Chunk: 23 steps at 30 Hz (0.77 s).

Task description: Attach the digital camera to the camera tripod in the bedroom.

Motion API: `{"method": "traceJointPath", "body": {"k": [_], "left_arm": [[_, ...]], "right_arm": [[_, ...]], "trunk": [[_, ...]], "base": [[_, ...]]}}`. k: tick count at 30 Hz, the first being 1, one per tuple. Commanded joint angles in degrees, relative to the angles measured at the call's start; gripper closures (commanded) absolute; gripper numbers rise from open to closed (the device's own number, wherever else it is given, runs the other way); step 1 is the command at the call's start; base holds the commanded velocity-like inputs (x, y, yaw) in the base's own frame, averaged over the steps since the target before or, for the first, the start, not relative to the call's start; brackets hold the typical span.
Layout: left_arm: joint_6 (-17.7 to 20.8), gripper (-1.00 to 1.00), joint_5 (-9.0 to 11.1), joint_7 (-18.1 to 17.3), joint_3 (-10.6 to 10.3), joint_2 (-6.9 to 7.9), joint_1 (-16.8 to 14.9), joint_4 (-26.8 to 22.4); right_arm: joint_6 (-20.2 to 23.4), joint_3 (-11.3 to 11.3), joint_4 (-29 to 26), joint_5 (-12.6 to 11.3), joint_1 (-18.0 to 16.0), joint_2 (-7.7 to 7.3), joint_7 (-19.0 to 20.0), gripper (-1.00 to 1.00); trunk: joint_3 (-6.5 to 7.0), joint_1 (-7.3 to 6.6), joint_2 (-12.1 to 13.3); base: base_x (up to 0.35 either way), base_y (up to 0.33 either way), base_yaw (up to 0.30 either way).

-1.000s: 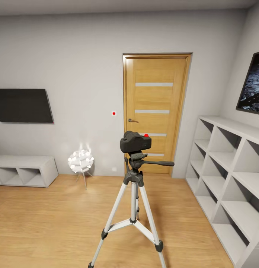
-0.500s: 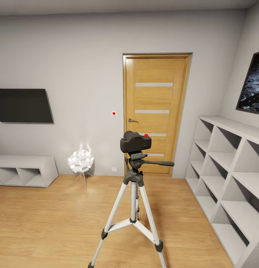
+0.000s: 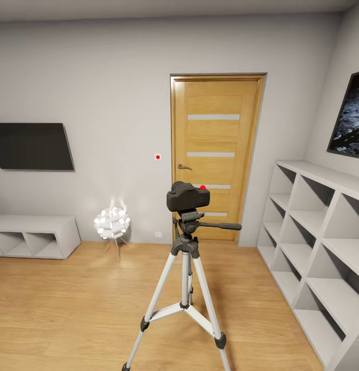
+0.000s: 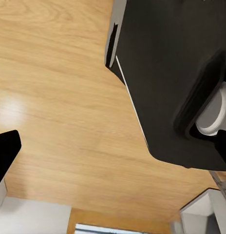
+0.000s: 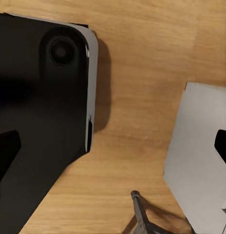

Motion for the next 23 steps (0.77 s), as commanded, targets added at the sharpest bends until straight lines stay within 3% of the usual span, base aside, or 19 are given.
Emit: {"method": "traceJointPath", "body": {"k": [1, 6, 15, 23], "left_arm": [[0.3, -1.0, -0.6, -0.3, 0.4, 0.0, 0.0, -0.1], [0.2, -1.0, -0.6, -0.3, 0.5, -0.19, 0.0, -0.2], [0.1, -1.0, -0.5, -0.3, 0.6, -3.85, 0.0, -0.4], [0.1, -1.0, -0.5, -0.4, 0.6, -6.08, 0.0, -0.5]], "right_arm": [[-0.6, 0.5, 0.0, -0.6, 0.0, 0.01, -0.1, -1.0], [-1.4, 0.5, -0.4, -0.6, 0.0, 0.0, -0.1, -1.0], [-1.6, 0.5, -0.5, -0.6, 0.0, 0.0, -0.1, -1.0], [-1.7, 0.5, -0.5, -0.6, 0.0, 0.01, -0.1, -1.0]], "trunk": [[0.0, 0.02, 0.0], [0.0, 0.02, 0.0], [0.0, 0.02, 0.0], [0.0, 0.02, 0.0]], "base": [[0.0, 0.0, 0.0], [0.0, 0.0, 0.0], [0.0, 0.0, 0.0], [0.0, 0.0, 0.0]]}}
